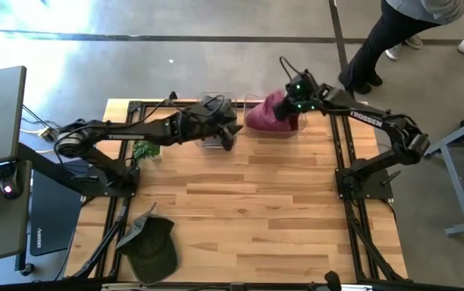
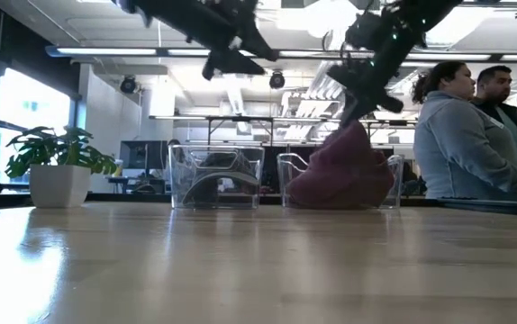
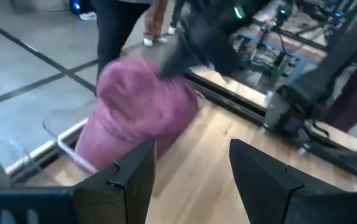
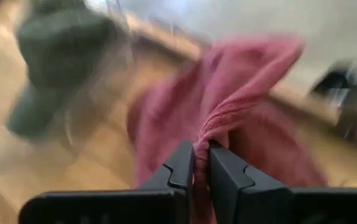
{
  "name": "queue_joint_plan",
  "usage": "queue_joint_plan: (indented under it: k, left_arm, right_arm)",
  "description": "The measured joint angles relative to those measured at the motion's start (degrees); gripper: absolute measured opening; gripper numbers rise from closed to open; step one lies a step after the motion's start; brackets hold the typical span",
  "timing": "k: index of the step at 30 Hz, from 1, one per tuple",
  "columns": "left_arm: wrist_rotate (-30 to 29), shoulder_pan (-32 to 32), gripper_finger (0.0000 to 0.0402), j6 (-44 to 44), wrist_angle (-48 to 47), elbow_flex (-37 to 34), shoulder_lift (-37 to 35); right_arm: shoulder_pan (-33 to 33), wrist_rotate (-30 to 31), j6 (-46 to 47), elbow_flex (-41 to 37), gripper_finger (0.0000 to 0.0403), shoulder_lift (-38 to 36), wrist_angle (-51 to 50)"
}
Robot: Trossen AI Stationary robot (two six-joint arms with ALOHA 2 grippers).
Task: Pick & Place hat
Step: Put the red cap into the right transparent bin
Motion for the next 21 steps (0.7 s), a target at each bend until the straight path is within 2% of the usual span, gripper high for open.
queue_joint_plan:
  k: [4,9,12,17,21]
  left_arm:
    - [2.0,3.8,0.0198,1.1,-1.6,4.6,5.4]
    - [5.2,8.7,0.0198,5.3,-3.4,11.9,13.2]
    - [6.1,10.1,0.0198,7.1,-4.9,15.3,18.5]
    - [8.8,11.6,0.0198,8.4,-5.5,19.8,23.5]
    - [9.8,11.7,0.0198,9.4,-5.9,20.9,26.3]
  right_arm:
    - [0.4,-5.3,5.1,-5.3,0.0024,-0.6,0.0]
    - [3.0,-4.5,10.5,-8.4,0.0032,-3.3,1.6]
    - [3.1,-2.8,10.9,-8.0,0.0034,-3.9,1.4]
    - [2.2,-5.3,11.5,-7.3,0.0037,-3.9,-0.8]
    - [-0.9,-7.2,9.2,-5.0,0.0074,-3.9,-6.0]
